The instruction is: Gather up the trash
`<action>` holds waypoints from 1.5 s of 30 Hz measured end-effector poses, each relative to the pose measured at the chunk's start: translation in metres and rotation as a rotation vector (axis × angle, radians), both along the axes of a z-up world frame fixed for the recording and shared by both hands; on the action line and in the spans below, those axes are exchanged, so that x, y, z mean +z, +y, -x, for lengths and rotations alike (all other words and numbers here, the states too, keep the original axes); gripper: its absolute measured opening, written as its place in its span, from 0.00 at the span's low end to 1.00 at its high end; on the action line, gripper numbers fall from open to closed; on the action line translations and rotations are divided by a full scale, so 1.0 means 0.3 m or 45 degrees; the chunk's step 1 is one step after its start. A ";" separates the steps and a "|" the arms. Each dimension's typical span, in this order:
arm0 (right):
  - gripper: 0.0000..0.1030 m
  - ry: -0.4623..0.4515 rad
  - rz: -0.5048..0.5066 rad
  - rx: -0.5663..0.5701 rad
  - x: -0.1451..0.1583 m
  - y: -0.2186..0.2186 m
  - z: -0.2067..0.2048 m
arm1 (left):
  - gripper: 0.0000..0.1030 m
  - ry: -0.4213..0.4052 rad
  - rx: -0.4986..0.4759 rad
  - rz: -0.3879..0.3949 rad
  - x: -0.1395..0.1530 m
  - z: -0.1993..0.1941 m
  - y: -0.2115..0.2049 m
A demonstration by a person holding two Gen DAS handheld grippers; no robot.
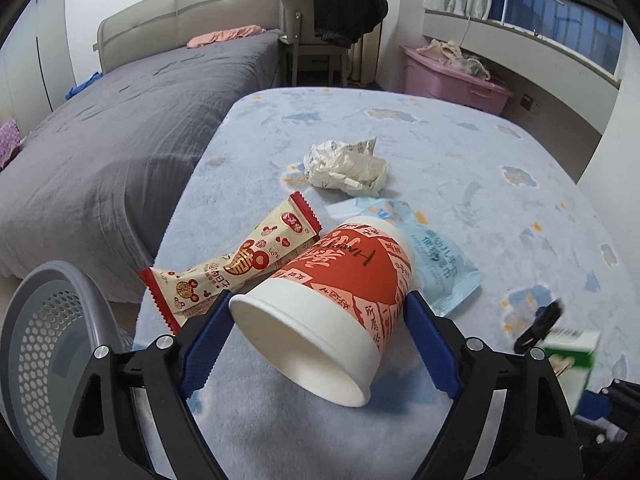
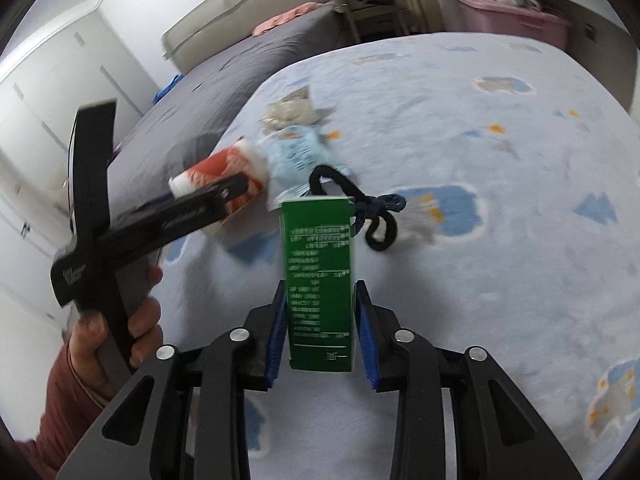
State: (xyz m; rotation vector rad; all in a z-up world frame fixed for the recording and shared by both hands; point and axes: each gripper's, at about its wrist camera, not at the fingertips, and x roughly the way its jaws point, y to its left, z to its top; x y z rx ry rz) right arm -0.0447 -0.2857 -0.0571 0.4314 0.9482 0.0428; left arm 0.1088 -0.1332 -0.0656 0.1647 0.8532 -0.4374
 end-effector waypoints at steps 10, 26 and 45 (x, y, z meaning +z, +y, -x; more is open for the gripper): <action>0.54 -0.049 0.018 0.009 0.037 0.008 0.033 | 0.80 -0.013 0.016 0.026 0.027 0.043 0.039; 0.54 -0.047 0.029 -0.027 0.040 -0.004 0.047 | 0.80 0.046 0.050 -0.033 -0.017 0.206 0.121; 0.54 0.019 0.052 -0.066 -0.003 0.005 -0.093 | 0.84 0.071 0.013 -0.040 -0.043 0.192 0.091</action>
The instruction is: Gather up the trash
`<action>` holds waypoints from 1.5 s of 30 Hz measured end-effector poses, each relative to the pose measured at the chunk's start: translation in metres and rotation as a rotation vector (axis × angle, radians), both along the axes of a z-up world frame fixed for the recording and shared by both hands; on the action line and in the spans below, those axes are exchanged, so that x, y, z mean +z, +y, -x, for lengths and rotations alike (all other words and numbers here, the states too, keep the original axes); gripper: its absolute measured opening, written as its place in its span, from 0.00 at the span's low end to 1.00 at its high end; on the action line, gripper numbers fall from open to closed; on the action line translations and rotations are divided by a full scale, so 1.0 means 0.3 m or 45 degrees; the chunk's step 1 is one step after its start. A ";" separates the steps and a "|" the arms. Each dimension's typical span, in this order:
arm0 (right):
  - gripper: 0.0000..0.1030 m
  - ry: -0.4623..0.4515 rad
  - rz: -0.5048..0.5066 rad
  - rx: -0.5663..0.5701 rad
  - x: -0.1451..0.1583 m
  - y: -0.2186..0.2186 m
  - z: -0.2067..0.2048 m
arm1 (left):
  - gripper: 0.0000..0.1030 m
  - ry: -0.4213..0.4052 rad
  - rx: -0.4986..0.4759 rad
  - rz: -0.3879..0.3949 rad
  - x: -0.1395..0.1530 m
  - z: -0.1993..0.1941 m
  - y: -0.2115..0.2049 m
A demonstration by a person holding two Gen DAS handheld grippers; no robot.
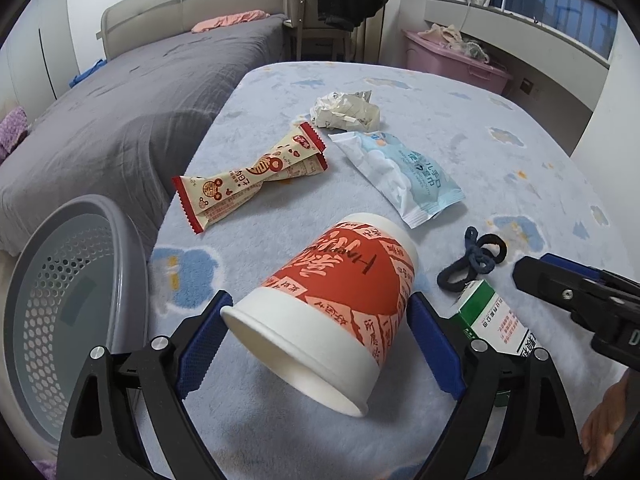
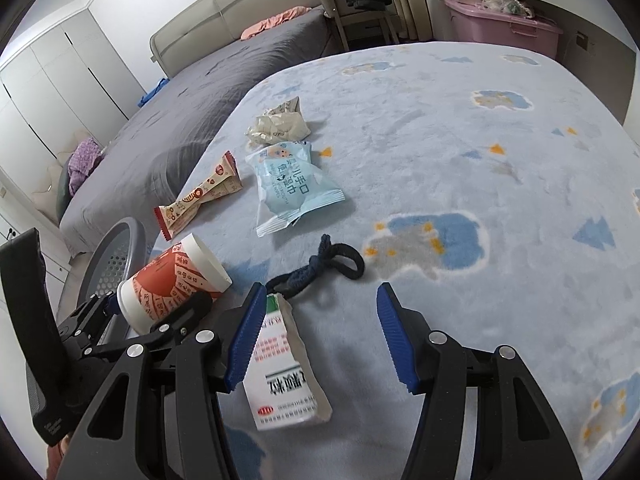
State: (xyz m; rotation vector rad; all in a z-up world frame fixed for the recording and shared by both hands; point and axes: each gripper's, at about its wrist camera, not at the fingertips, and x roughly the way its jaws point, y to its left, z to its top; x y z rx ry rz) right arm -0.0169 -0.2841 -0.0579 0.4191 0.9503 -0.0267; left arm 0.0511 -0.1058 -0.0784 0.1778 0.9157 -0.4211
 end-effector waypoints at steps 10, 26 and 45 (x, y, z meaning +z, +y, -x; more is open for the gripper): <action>0.54 0.019 0.002 0.006 -0.011 0.002 -0.017 | 0.90 0.019 -0.013 0.000 -0.008 -0.032 -0.016; 0.49 0.168 0.156 0.020 -0.075 0.048 -0.153 | 0.82 -0.064 0.086 0.003 0.042 -0.024 0.103; 0.10 -0.276 0.137 -0.031 0.224 0.028 -0.032 | 0.82 -0.093 0.105 0.091 0.110 -0.007 0.173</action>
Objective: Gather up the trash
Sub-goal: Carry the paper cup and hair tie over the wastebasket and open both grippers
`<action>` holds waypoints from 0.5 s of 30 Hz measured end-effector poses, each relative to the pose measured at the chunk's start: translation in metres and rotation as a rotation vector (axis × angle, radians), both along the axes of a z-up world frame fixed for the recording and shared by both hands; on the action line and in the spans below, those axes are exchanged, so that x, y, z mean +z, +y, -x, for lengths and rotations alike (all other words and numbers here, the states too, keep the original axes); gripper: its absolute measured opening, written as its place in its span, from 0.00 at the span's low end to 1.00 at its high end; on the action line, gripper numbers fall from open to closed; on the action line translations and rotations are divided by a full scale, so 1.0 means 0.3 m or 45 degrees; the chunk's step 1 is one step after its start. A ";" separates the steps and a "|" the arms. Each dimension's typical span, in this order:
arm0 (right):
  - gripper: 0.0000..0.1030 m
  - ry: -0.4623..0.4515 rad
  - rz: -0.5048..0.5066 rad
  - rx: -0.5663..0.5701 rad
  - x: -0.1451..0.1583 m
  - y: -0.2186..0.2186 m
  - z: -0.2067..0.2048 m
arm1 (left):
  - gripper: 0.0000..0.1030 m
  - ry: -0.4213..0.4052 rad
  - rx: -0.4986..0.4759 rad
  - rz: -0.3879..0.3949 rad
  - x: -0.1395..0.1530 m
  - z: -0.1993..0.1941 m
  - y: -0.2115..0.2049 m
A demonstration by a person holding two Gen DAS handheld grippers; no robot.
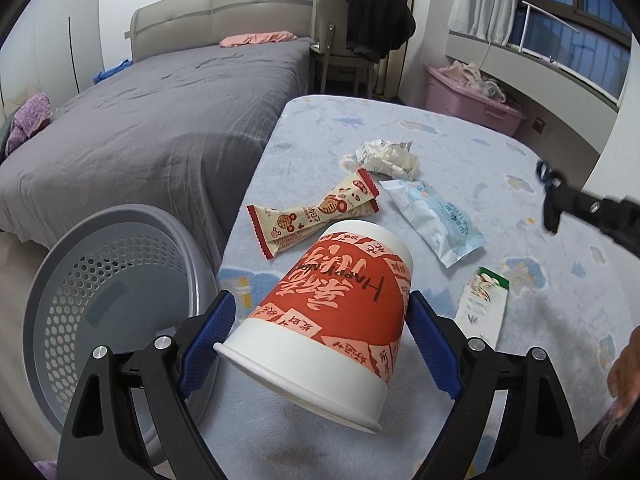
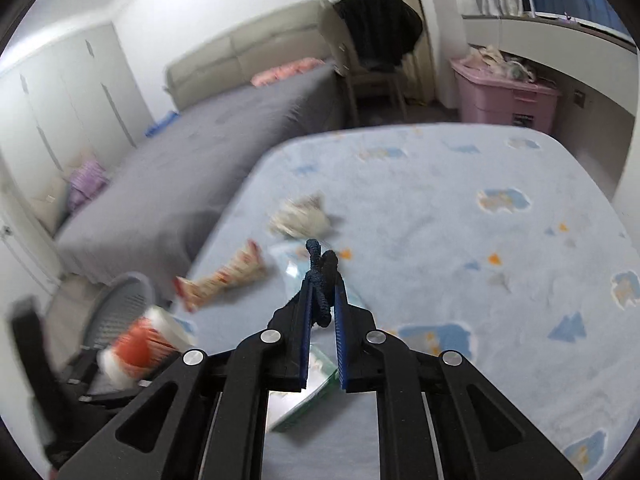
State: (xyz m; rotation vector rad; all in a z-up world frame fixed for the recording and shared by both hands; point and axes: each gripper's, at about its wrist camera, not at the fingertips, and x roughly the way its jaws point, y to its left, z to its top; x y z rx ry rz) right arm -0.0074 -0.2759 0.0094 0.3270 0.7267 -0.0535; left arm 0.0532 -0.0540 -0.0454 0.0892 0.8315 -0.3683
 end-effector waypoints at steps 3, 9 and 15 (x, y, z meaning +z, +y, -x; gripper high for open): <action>0.10 -0.015 0.040 0.019 0.037 0.023 0.001 | 0.82 -0.011 0.006 0.011 0.017 0.007 0.011; 0.10 0.023 0.056 0.078 0.034 0.107 -0.016 | 0.82 -0.043 0.051 0.018 0.064 0.016 0.066; 0.10 0.019 0.050 0.207 0.029 0.253 -0.044 | 0.82 -0.092 0.165 -0.023 0.116 0.028 0.201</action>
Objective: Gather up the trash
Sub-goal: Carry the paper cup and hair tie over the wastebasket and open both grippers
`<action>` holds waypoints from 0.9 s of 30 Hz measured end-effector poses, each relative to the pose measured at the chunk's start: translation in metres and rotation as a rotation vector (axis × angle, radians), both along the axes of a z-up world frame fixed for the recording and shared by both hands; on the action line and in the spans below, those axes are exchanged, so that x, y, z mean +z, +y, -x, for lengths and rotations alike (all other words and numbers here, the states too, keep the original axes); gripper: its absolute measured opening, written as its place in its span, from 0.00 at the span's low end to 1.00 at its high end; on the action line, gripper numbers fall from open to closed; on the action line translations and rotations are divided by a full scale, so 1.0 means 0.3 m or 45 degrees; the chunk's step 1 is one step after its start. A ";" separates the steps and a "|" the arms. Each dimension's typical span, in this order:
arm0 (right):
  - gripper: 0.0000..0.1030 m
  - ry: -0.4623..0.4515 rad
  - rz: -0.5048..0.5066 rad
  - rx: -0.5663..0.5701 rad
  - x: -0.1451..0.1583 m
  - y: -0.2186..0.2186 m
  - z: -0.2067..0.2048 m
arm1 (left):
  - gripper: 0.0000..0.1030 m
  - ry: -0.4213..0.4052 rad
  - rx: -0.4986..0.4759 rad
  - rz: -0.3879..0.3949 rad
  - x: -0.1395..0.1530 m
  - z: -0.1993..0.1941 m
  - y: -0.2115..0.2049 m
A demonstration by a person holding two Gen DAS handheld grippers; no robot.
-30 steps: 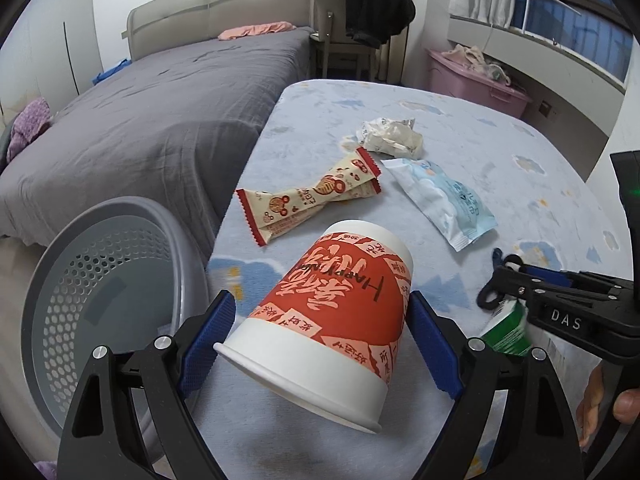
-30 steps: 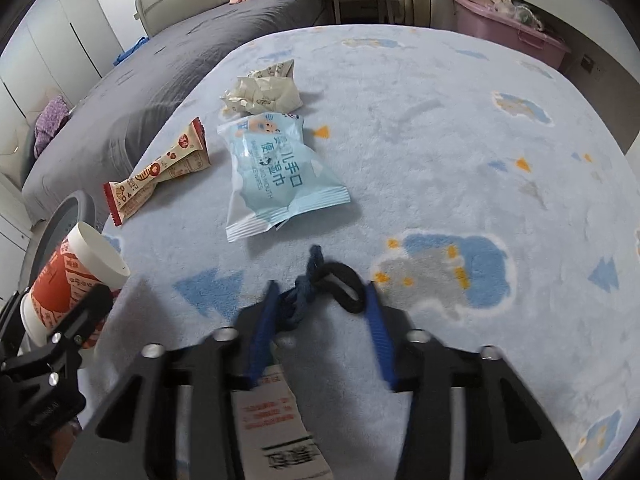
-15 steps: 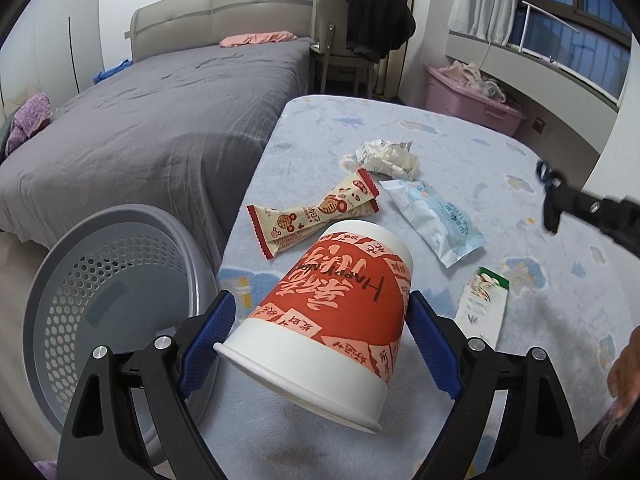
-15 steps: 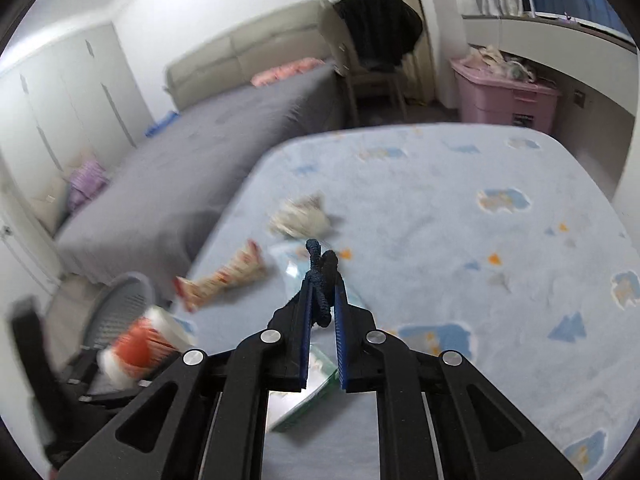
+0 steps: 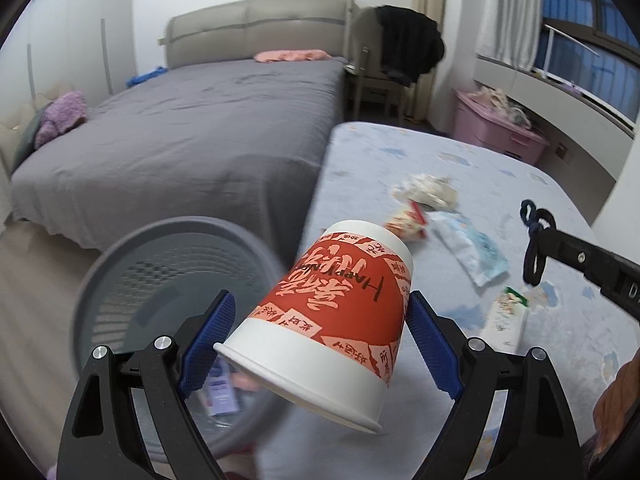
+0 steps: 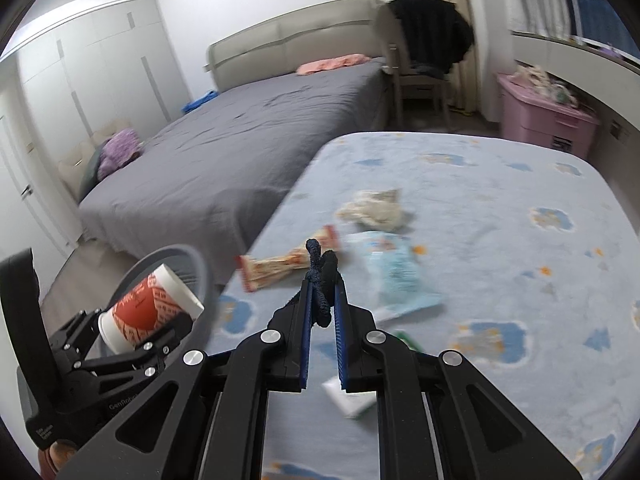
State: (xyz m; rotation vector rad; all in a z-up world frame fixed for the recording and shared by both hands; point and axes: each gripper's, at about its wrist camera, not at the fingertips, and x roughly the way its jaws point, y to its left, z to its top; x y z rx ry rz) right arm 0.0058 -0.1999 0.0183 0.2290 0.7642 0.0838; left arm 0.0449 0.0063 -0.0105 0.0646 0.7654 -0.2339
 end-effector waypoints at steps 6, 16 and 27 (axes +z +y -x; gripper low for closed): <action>0.10 0.003 -0.017 0.206 -0.010 0.229 -0.068 | 0.82 -0.004 0.147 -0.072 0.007 0.000 0.183; 0.10 0.061 -0.019 0.434 -0.074 0.527 -0.186 | 0.82 0.051 0.320 -0.044 -0.042 -0.047 0.407; 0.12 0.165 -0.014 0.509 -0.168 0.616 -0.273 | 0.82 0.103 0.391 -0.019 -0.094 -0.079 0.479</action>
